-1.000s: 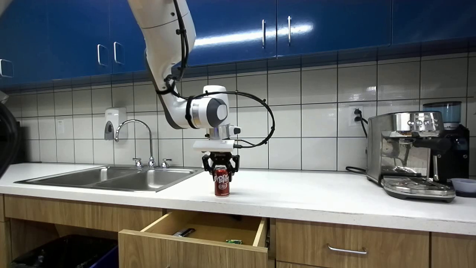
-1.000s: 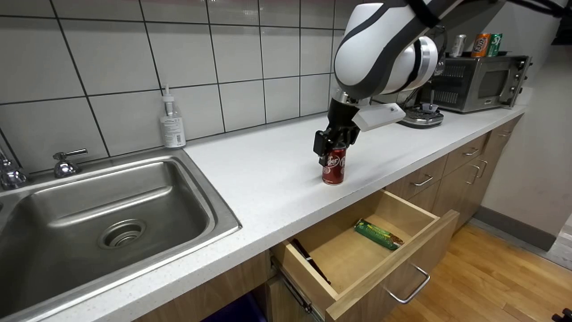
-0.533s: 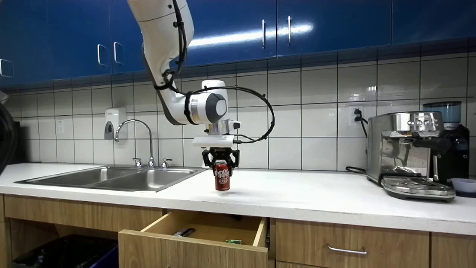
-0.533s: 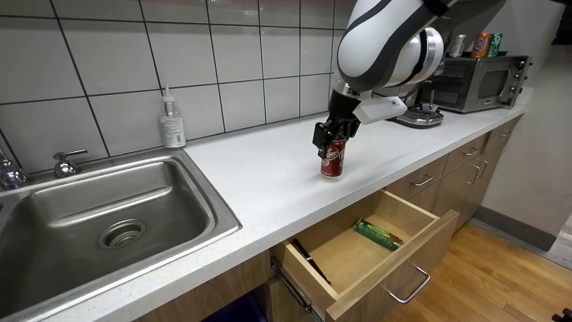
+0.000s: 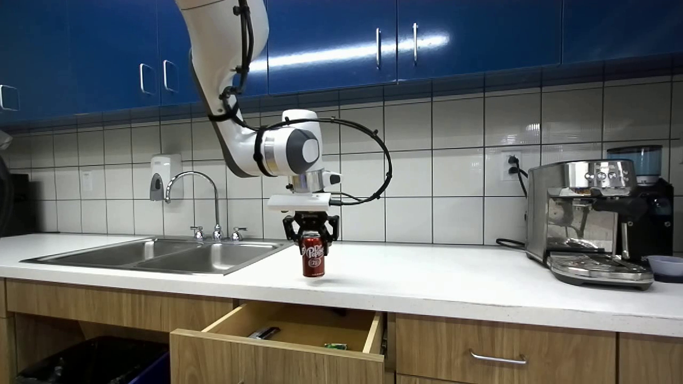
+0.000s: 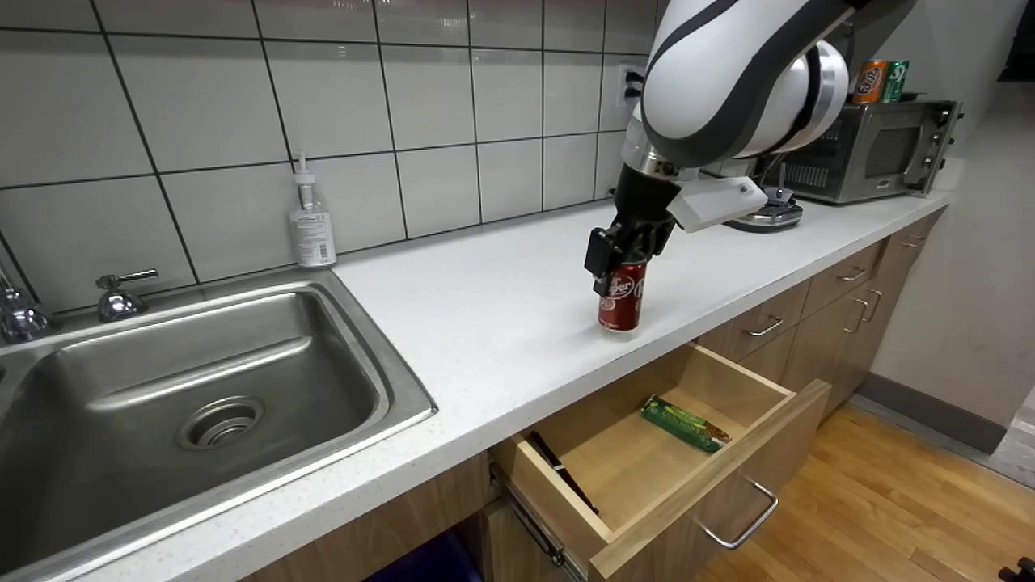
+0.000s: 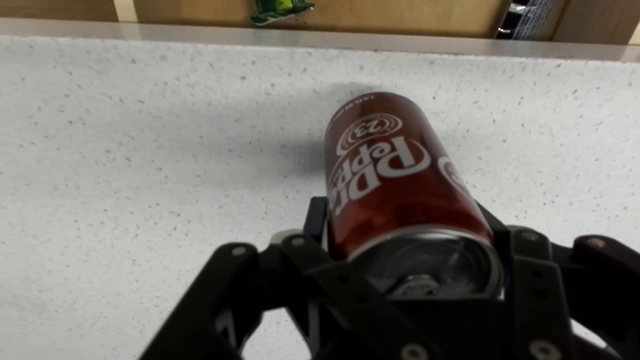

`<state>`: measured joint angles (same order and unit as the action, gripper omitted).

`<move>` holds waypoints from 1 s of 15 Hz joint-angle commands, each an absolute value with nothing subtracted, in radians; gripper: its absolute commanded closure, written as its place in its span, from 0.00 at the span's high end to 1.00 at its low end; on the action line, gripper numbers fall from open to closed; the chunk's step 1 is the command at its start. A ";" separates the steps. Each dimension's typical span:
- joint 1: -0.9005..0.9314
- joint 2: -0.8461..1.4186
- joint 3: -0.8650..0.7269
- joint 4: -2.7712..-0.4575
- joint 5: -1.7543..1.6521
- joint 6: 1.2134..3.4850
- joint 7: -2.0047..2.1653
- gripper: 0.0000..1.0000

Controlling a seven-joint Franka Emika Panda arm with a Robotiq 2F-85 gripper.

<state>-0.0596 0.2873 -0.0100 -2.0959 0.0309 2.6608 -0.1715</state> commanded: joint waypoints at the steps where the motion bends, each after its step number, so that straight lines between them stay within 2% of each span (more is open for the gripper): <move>1: -0.066 0.181 -0.010 -2.212 0.012 2.686 -0.190 0.39; 15: -0.057 0.057 -0.004 -2.411 0.032 2.702 -0.279 0.39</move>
<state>-0.0574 0.1125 -0.0104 -2.3569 0.0270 2.6810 -0.2438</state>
